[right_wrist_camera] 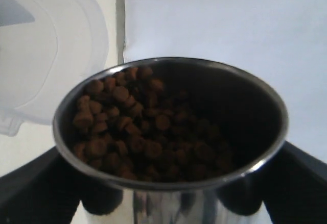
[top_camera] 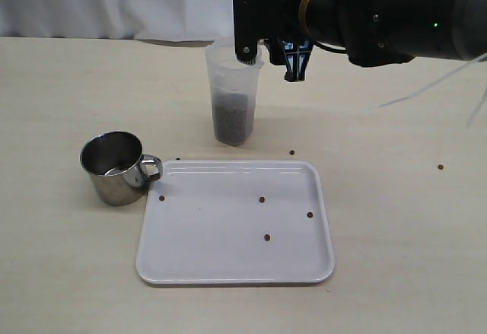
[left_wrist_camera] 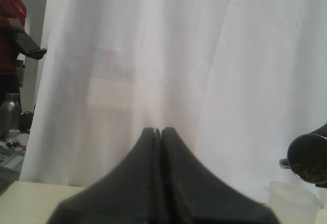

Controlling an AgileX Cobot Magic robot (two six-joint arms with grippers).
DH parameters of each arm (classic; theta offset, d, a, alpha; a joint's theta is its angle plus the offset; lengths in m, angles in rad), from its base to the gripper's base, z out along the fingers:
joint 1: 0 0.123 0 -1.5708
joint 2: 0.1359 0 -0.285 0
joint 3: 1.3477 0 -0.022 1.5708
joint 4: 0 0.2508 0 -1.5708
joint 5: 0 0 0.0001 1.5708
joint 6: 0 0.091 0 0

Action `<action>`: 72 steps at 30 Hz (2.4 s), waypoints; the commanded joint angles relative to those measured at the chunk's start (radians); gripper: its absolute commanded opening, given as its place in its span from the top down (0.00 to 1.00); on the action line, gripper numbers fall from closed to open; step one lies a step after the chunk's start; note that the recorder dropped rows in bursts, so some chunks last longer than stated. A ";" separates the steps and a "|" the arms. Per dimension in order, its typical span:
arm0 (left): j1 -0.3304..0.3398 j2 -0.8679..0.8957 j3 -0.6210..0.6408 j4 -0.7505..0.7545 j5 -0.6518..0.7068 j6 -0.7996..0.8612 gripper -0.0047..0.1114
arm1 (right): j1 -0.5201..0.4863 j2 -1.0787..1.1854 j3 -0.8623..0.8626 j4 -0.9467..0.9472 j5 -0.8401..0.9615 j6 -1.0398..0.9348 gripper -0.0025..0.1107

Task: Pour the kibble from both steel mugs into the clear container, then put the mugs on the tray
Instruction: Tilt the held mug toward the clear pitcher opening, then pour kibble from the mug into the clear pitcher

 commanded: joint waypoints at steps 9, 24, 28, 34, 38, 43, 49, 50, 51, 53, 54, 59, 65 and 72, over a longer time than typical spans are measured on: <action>-0.005 -0.006 0.003 -0.007 0.004 -0.003 0.96 | 0.000 -0.008 -0.014 -0.013 0.005 -0.043 0.93; -0.005 -0.006 0.003 -0.007 0.004 -0.003 0.96 | 0.000 -0.008 -0.030 -0.013 0.005 -0.125 0.93; -0.005 -0.006 0.003 -0.007 0.004 -0.003 0.96 | 0.000 -0.008 -0.030 -0.013 0.005 -0.160 0.93; -0.005 -0.006 0.003 -0.007 0.004 -0.003 0.96 | 0.000 -0.008 -0.030 -0.013 0.005 -0.180 0.93; -0.005 -0.006 0.003 -0.007 0.004 -0.003 0.96 | 0.000 -0.008 -0.030 -0.013 0.005 -0.220 0.93; -0.005 -0.006 0.003 -0.007 -0.004 -0.003 0.96 | 0.000 -0.008 -0.030 -0.013 0.005 -0.240 0.93; -0.005 -0.006 0.003 -0.007 0.003 -0.003 0.96 | 0.000 -0.008 -0.030 -0.013 0.003 -0.261 0.93; -0.005 -0.006 0.003 -0.007 0.003 -0.003 0.96 | 0.000 -0.008 -0.030 -0.013 0.003 -0.261 0.93; -0.005 -0.006 0.003 -0.007 0.003 -0.003 0.96 | 0.000 -0.008 -0.030 -0.013 0.003 -0.261 0.93; -0.005 -0.006 0.003 -0.007 0.003 -0.003 0.96 | 0.000 -0.008 -0.030 -0.013 0.003 -0.272 0.93; -0.005 -0.006 0.003 -0.007 0.003 -0.003 0.96 | 0.000 -0.008 -0.030 -0.013 0.003 -0.284 0.93; -0.005 -0.006 0.003 -0.007 0.003 -0.003 0.96 | 0.000 -0.008 -0.030 -0.013 -0.023 -0.309 0.93; -0.005 -0.006 0.003 -0.007 0.003 -0.003 0.96 | 0.000 -0.008 -0.043 -0.013 -0.027 -0.309 0.93; -0.005 -0.006 0.003 -0.007 0.003 -0.003 0.96 | 0.000 0.002 -0.078 -0.013 -0.045 -0.306 0.93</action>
